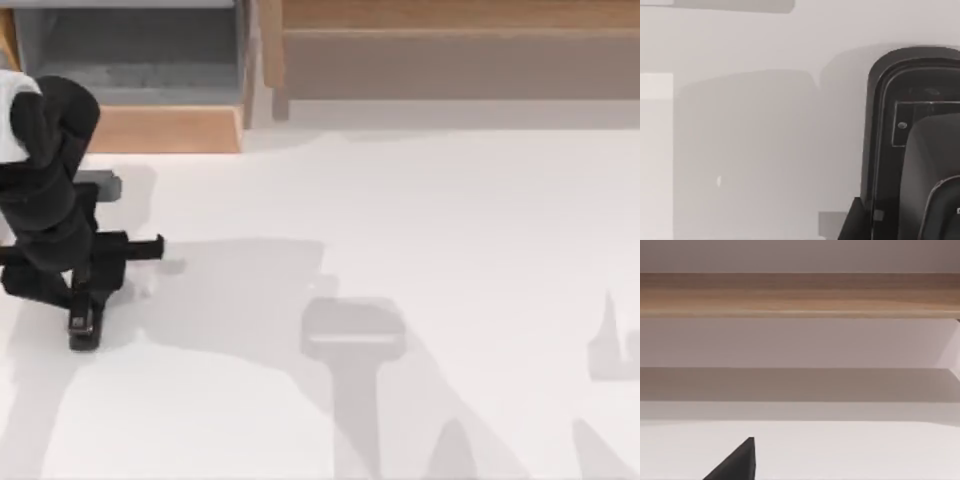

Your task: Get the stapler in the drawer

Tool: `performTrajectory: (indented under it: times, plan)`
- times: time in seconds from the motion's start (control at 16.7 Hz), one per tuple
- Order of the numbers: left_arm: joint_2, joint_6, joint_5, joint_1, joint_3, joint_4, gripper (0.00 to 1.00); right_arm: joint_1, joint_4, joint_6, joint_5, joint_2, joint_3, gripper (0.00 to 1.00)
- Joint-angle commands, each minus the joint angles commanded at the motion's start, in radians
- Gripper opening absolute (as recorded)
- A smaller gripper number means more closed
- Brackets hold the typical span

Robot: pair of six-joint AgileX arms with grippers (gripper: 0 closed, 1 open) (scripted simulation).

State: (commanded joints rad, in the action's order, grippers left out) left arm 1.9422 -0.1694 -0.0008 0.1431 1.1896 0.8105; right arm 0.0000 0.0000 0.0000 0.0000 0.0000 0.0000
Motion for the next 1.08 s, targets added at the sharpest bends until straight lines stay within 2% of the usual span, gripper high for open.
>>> performTrajectory:
  times: [0.24, 0.66, 0.84, 1.08]
  plan:
    - [-0.033, -0.001, 0.000, 0.000, 0.037, 0.086, 0.00, 0.000, 0.000, 0.000, 0.000, 0.000, 0.000, 1.00]
    - [-0.048, 0.019, 0.003, -0.001, 0.074, 0.099, 0.00, 0.000, 0.000, 0.000, 0.000, 0.000, 0.000, 1.00]
    - [-0.063, 0.083, 0.013, -0.017, 0.198, 0.123, 0.00, 0.000, 0.000, 0.000, 0.000, 0.000, 0.000, 1.00]
    - [-0.029, 0.201, 0.020, -0.092, 0.467, 0.190, 0.00, 0.000, 0.000, 0.000, 0.000, 0.000, 0.000, 1.00]
